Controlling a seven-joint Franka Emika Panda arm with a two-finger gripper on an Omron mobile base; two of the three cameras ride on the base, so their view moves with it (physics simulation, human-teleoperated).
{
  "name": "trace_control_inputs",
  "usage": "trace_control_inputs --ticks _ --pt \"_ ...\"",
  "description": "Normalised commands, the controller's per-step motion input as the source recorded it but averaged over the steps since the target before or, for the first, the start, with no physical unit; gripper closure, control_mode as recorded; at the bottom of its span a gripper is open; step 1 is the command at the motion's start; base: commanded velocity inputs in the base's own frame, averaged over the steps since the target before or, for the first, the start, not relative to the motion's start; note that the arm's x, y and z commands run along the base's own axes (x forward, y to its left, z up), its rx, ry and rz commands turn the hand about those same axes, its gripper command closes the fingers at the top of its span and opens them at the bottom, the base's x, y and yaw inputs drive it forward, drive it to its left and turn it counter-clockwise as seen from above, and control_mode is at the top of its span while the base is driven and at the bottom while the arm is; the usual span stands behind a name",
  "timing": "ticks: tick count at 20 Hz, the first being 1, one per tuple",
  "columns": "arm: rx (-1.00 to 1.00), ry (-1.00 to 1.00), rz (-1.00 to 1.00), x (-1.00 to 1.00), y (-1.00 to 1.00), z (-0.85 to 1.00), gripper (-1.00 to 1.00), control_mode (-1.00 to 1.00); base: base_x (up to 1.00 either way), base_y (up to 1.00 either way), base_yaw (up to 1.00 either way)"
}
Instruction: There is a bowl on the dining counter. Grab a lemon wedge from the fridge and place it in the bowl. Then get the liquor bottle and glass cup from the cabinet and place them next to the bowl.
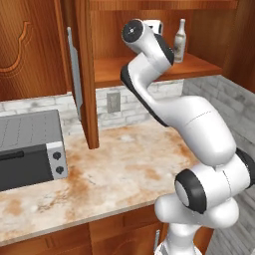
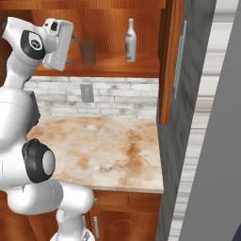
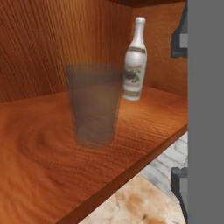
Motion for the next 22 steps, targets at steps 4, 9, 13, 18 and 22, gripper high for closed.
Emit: trace_control_inputs --ticks 4,9,13,18,22 --pt "-0.03 0.00 0.00 0.51 0.00 -0.03 -1.00 -1.00 0.00 0.00 0.00" --pt "-0.01 0.00 0.03 0.50 0.00 0.00 -1.00 -1.00 0.00 0.00 0.00" --pt "-0.01 0.00 0.03 0.59 0.00 -0.08 -1.00 -1.00 0.00 0.00 0.00" --pt "0.00 0.00 0.02 0.50 0.00 0.00 -1.00 -1.00 0.00 0.00 0.00" --pt "0.00 0.00 0.01 0.54 0.00 -0.02 -1.00 -1.00 0.00 0.00 0.00"
